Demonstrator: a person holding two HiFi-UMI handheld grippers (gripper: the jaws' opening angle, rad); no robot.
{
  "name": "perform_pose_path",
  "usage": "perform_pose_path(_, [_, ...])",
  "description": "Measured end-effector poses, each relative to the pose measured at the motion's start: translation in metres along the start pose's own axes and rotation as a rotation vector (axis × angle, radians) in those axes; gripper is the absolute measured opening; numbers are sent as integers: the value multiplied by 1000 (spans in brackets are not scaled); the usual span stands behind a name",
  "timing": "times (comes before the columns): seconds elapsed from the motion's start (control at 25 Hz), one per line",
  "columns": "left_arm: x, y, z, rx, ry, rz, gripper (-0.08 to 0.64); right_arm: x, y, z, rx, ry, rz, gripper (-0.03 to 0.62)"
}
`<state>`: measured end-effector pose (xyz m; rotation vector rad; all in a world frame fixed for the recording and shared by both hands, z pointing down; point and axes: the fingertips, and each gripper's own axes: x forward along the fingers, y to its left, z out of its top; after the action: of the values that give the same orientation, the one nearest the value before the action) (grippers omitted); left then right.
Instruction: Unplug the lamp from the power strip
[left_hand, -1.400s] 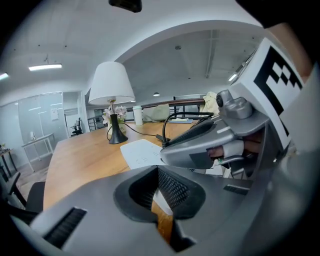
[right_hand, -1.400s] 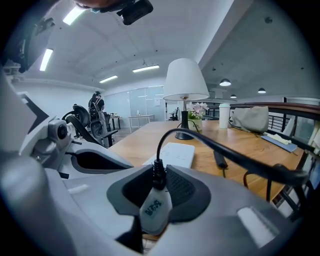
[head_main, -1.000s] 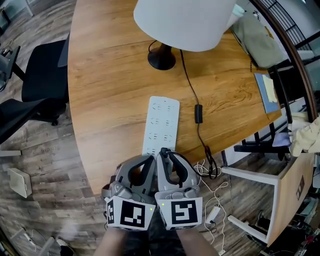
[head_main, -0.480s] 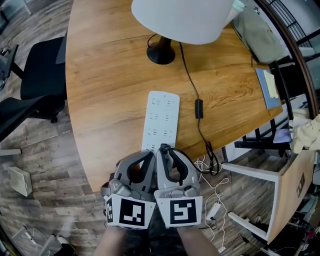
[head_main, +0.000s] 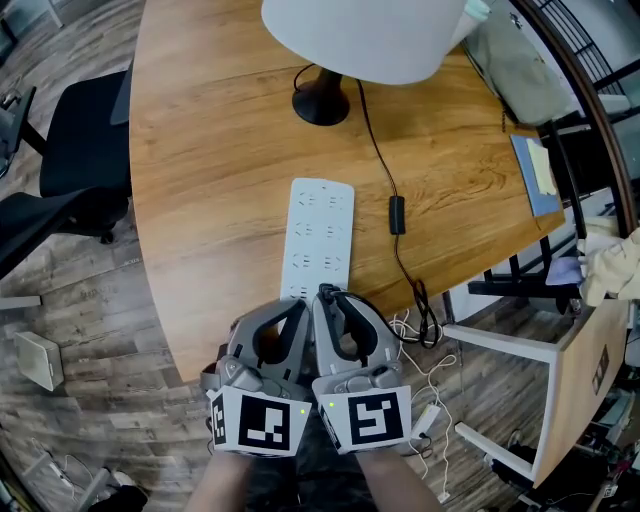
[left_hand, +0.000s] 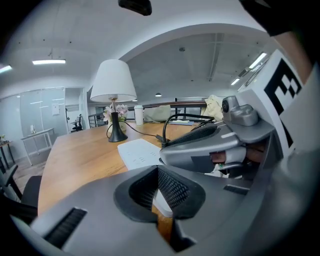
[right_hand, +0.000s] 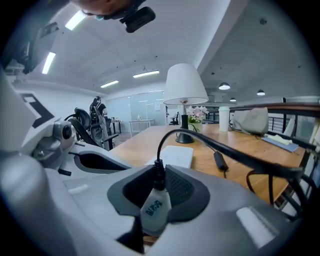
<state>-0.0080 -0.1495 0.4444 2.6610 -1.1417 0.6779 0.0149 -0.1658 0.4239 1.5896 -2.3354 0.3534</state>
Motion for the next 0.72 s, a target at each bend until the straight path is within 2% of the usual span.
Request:
perform_pose_path(0.16, [-1, 1, 0, -3, -4, -1, -5, 0, 4, 2, -49, -8, -6, 78])
perform_pose_path(0.28, [-3, 2, 0, -9, -10, 9, -5, -2, 6, 3, -51, -18, -5, 80])
perform_pose_path(0.36, [-2, 1, 0, -16, -9, 9, -5, -3, 3, 0, 12, -23, -1, 80])
perform_pose_path(0.48, [-1, -1, -1, -10, -1, 3, -5, -5, -6, -4, 179, -39, 21, 78])
perform_pose_path(0.52, [-2, -1, -1, -9, -2, 4, -5, -5, -6, -4, 194, -38, 22, 78])
perform_pose_path(0.56, [-2, -1, -1, -11, -3, 7, -5, -4, -5, -3, 176, -33, 19, 78])
perform_pose_path(0.72, [-3, 0, 0, -21, -1, 12, -5, -3, 3, 2, -6, -17, -6, 78])
